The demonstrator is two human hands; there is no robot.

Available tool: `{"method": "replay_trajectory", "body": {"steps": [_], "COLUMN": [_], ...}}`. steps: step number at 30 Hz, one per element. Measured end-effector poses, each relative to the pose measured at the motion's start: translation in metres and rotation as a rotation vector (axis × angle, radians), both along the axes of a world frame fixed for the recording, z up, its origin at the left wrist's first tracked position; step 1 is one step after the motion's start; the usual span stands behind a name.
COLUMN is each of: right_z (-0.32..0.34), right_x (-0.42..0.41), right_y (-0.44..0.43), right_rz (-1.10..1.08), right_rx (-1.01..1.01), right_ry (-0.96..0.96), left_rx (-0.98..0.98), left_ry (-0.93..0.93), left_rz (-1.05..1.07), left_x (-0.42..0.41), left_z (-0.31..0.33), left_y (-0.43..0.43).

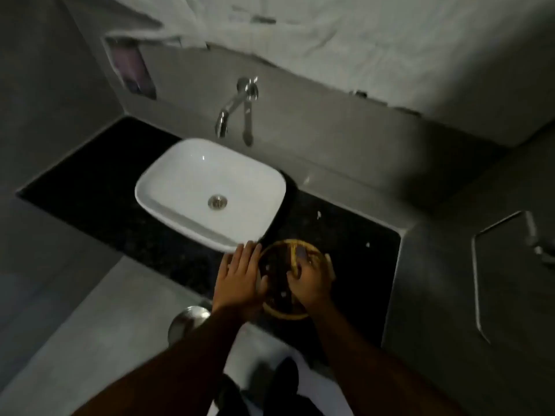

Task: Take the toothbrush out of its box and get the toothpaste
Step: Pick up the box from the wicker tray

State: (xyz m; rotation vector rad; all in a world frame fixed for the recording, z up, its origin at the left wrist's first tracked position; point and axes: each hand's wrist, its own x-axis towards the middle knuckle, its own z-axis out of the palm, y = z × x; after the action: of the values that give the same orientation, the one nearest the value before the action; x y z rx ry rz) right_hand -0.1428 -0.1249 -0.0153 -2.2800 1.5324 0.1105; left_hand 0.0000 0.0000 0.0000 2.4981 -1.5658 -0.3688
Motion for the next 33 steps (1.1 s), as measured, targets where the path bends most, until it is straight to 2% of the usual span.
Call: {"method": "replay_trajectory", "body": {"steps": [3, 10, 14, 18, 22, 26, 29, 33], "right_z": [-0.029, -0.066, -0.060, -0.044, -0.031, -0.022, -0.016, -0.007], "right_x": [-0.003, -0.008, -0.004, -0.008, -0.020, -0.028, -0.031, -0.038], "right_y": [0.004, 0.009, 0.001, 0.013, 0.032, 0.038, 0.035, 0.021], "right_rz": [-0.007, -0.161, -0.386, -0.452, -0.272, -0.083, -0.045, -0.006], "right_rx": [0.054, 0.121, 0.210, 0.208, 0.050, 0.135, -0.073, -0.047], "right_ry": [0.039, 0.009, -0.247, -0.436, -0.466, -0.568, -0.642, -0.551], "left_rx": [0.073, 0.060, 0.073, 0.027, -0.037, -0.053, -0.035, -0.089], "left_ry": [0.001, -0.003, 0.014, 0.054, 0.214, 0.347, 0.332, 0.484], "left_rz": [-0.022, -0.096, -0.081, -0.039, 0.097, 0.217, 0.201, 0.218], "left_x": [-0.010, -0.038, -0.037, -0.028, -0.020, -0.013, -0.009, -0.001], "left_z": [-0.028, -0.069, -0.071, -0.058, -0.028, 0.001, 0.014, 0.026], "left_y": [0.005, 0.039, 0.038, 0.019, -0.021, -0.051, -0.057, -0.060]}}
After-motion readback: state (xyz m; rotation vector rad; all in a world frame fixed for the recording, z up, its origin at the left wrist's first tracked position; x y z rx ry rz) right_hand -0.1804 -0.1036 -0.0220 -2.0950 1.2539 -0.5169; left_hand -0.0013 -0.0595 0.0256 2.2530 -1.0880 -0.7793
